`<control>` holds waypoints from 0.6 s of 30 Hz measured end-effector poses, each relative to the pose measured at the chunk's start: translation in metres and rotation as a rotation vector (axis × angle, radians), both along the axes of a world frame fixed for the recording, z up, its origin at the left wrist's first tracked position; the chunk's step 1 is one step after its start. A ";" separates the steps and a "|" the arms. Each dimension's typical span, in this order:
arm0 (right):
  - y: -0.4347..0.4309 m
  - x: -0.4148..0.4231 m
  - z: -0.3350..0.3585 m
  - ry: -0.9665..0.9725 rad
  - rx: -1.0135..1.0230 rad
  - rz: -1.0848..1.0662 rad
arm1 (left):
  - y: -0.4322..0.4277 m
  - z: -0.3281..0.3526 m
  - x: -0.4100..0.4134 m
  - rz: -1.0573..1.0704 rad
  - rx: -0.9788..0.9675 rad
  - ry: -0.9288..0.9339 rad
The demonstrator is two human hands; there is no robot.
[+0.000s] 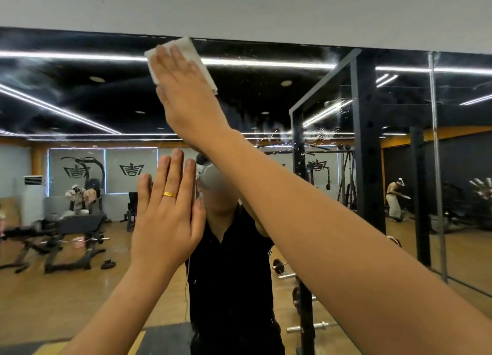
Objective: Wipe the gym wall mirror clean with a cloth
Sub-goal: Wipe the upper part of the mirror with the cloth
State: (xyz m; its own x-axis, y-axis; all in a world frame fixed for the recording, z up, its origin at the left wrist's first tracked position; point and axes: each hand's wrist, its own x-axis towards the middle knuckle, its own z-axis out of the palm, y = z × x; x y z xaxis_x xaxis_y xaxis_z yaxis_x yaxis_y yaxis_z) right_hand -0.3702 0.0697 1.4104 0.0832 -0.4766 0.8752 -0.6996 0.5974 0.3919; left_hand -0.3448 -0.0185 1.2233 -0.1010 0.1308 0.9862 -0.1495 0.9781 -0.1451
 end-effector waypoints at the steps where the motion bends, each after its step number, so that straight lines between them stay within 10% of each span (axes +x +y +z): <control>1: 0.000 0.001 0.001 -0.002 0.036 0.007 | 0.001 0.000 0.000 -0.002 0.002 0.002; 18: 0.001 0.014 0.004 -0.012 0.120 0.076 | 0.011 -0.008 0.000 0.013 0.433 0.102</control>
State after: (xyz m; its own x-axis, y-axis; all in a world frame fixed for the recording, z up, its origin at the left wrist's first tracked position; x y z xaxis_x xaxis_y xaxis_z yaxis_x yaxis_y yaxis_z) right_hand -0.3566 0.0711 1.4142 0.1131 -0.5705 0.8135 -0.7462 0.4918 0.4487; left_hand -0.3449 -0.0080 1.2150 0.0007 -0.2969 0.9549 -0.1544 0.9434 0.2934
